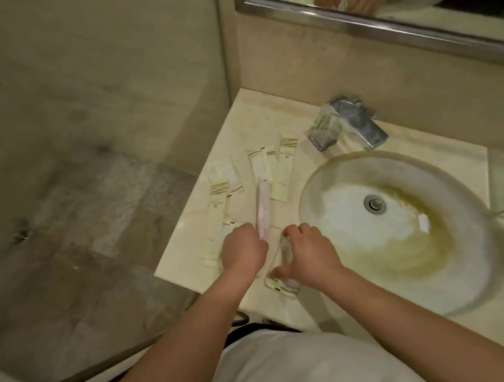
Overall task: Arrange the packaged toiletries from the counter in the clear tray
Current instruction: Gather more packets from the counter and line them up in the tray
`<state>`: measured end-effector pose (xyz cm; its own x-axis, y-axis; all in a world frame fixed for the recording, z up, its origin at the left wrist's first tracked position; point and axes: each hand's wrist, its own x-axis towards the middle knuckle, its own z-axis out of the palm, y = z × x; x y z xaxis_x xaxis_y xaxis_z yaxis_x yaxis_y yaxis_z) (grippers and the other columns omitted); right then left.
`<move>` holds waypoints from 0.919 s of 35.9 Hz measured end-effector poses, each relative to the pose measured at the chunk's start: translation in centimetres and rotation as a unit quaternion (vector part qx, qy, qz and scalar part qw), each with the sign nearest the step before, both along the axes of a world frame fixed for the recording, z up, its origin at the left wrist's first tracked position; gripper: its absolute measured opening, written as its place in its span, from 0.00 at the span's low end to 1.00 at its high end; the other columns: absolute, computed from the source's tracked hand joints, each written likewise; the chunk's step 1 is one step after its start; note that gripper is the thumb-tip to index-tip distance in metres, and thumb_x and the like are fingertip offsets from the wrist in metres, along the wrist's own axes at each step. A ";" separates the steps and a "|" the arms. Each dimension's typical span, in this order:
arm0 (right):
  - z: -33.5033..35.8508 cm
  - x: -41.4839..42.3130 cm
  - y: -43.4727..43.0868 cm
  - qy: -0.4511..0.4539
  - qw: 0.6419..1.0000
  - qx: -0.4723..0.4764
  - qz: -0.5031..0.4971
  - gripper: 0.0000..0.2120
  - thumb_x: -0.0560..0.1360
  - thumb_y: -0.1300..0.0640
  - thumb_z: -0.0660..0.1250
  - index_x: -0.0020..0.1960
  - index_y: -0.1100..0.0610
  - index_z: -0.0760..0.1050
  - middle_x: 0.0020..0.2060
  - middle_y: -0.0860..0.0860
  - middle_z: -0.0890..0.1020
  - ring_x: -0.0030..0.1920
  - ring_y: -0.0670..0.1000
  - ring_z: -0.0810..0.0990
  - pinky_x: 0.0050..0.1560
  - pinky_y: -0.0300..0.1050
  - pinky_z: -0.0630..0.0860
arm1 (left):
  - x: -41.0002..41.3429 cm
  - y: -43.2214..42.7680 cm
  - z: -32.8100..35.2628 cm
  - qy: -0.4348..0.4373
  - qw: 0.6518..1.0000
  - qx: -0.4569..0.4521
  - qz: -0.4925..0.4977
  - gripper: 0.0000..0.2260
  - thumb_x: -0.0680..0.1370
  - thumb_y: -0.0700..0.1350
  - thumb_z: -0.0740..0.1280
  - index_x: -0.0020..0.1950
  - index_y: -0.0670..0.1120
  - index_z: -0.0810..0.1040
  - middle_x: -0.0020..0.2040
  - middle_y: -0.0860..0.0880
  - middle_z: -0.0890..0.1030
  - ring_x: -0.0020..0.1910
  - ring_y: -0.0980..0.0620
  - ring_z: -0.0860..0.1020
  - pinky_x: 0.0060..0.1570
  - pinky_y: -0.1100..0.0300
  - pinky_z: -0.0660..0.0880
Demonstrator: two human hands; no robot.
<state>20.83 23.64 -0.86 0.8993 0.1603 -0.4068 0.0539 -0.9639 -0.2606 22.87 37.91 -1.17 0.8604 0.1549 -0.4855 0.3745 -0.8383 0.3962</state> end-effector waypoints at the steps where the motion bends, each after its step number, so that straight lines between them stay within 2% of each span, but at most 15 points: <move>1: -0.1 0.0 0.0 -0.004 1.000 0.006 -0.007 0.39 0.61 0.32 0.73 0.64 0.52 0.69 0.56 0.52 0.75 0.56 0.54 0.74 0.53 0.48 0.74 | 0.0 0.1 0.1 -0.006 1.000 -0.011 0.007 0.07 0.75 0.44 0.65 0.48 0.42 0.78 0.46 0.45 0.80 0.46 0.45 0.79 0.40 0.56 0.73; 4: -0.2 0.3 0.1 -0.019 0.999 0.029 -0.027 0.35 0.65 0.32 0.71 0.63 0.53 0.69 0.56 0.52 0.75 0.56 0.55 0.74 0.53 0.49 0.75 | 0.0 0.5 0.5 -0.024 0.998 -0.047 0.036 0.02 0.74 0.41 0.65 0.42 0.43 0.75 0.40 0.48 0.77 0.42 0.46 0.78 0.38 0.56 0.72; 6: -0.1 0.9 0.4 -0.024 0.998 0.037 -0.034 0.32 0.67 0.35 0.70 0.63 0.53 0.69 0.57 0.53 0.75 0.57 0.55 0.74 0.54 0.49 0.75 | -0.2 0.9 0.7 -0.030 0.996 -0.059 0.053 0.04 0.74 0.40 0.65 0.39 0.45 0.72 0.37 0.50 0.75 0.40 0.47 0.77 0.35 0.57 0.69; 8: 0.2 1.7 0.9 -0.027 0.998 0.045 -0.033 0.29 0.70 0.39 0.70 0.63 0.54 0.70 0.57 0.53 0.75 0.58 0.56 0.74 0.53 0.50 0.75 | -0.5 1.2 0.8 -0.042 0.997 -0.048 0.047 0.03 0.74 0.41 0.66 0.42 0.45 0.73 0.39 0.49 0.77 0.41 0.47 0.78 0.35 0.58 0.69; 11: 1.0 3.1 1.6 -0.026 0.996 0.069 -0.046 0.21 0.73 0.49 0.67 0.63 0.56 0.71 0.57 0.55 0.76 0.57 0.57 0.75 0.52 0.51 0.75 | -0.9 0.6 1.0 -0.053 0.999 -0.012 0.004 0.10 0.75 0.50 0.67 0.49 0.44 0.74 0.44 0.47 0.79 0.42 0.46 0.79 0.34 0.57 0.70; 13: 1.5 4.2 2.1 -0.039 0.993 0.090 -0.059 0.17 0.73 0.55 0.64 0.62 0.57 0.72 0.56 0.55 0.77 0.54 0.57 0.76 0.50 0.52 0.76 | -1.1 -0.1 1.1 -0.033 0.998 0.028 -0.039 0.07 0.76 0.46 0.65 0.51 0.44 0.75 0.48 0.46 0.80 0.45 0.45 0.80 0.36 0.56 0.72; 16: 2.0 6.0 3.0 -0.075 0.991 0.100 -0.039 0.16 0.72 0.60 0.63 0.60 0.56 0.73 0.54 0.56 0.78 0.53 0.57 0.77 0.50 0.53 0.76 | -1.2 -0.6 1.1 0.008 0.998 0.047 -0.038 0.06 0.77 0.40 0.62 0.50 0.45 0.78 0.49 0.46 0.82 0.48 0.45 0.81 0.37 0.57 0.71; 19: 2.2 8.1 4.9 -0.103 0.988 0.102 0.049 0.17 0.73 0.61 0.64 0.62 0.54 0.74 0.55 0.56 0.78 0.54 0.58 0.76 0.52 0.52 0.76 | -1.3 -0.6 0.9 0.026 0.999 0.024 -0.006 0.08 0.78 0.44 0.62 0.50 0.47 0.81 0.50 0.48 0.82 0.49 0.46 0.81 0.39 0.57 0.73; 22: 2.2 10.7 7.6 -0.106 0.975 0.060 0.184 0.22 0.74 0.61 0.64 0.67 0.50 0.72 0.61 0.55 0.75 0.60 0.58 0.72 0.56 0.53 0.74 | -1.4 -0.3 1.2 0.044 0.999 -0.003 0.024 0.08 0.79 0.43 0.62 0.54 0.46 0.79 0.54 0.47 0.82 0.53 0.46 0.81 0.44 0.55 0.74; 26: 1.8 13.4 11.3 -0.106 0.926 -0.033 0.362 0.28 0.72 0.64 0.64 0.70 0.47 0.71 0.69 0.55 0.70 0.68 0.59 0.66 0.60 0.53 0.71 | -1.9 0.9 2.2 0.038 0.998 -0.035 0.048 0.07 0.79 0.41 0.62 0.57 0.44 0.75 0.56 0.45 0.79 0.56 0.44 0.79 0.47 0.54 0.73; 28: 1.7 14.0 12.6 -0.110 0.897 -0.085 0.419 0.26 0.72 0.62 0.66 0.68 0.47 0.72 0.68 0.55 0.70 0.68 0.58 0.66 0.59 0.52 0.70 | -2.1 1.7 2.8 0.024 0.997 -0.060 0.046 0.05 0.78 0.41 0.62 0.54 0.45 0.73 0.54 0.44 0.79 0.54 0.43 0.79 0.46 0.53 0.74; 30: 1.8 14.3 13.5 -0.125 0.872 -0.130 0.454 0.19 0.75 0.60 0.64 0.64 0.48 0.73 0.64 0.55 0.73 0.65 0.58 0.67 0.57 0.51 0.70 | -2.3 2.5 3.2 0.020 0.995 -0.090 0.047 0.03 0.79 0.43 0.61 0.50 0.46 0.74 0.51 0.45 0.80 0.51 0.43 0.80 0.47 0.52 0.77; 33: 1.7 14.7 14.2 -0.141 0.841 -0.169 0.494 0.13 0.79 0.59 0.57 0.61 0.53 0.74 0.58 0.55 0.75 0.61 0.58 0.68 0.52 0.49 0.68 | -2.8 4.0 4.2 0.038 0.986 -0.144 0.076 0.09 0.79 0.46 0.59 0.47 0.46 0.77 0.46 0.44 0.83 0.45 0.43 0.82 0.46 0.50 0.80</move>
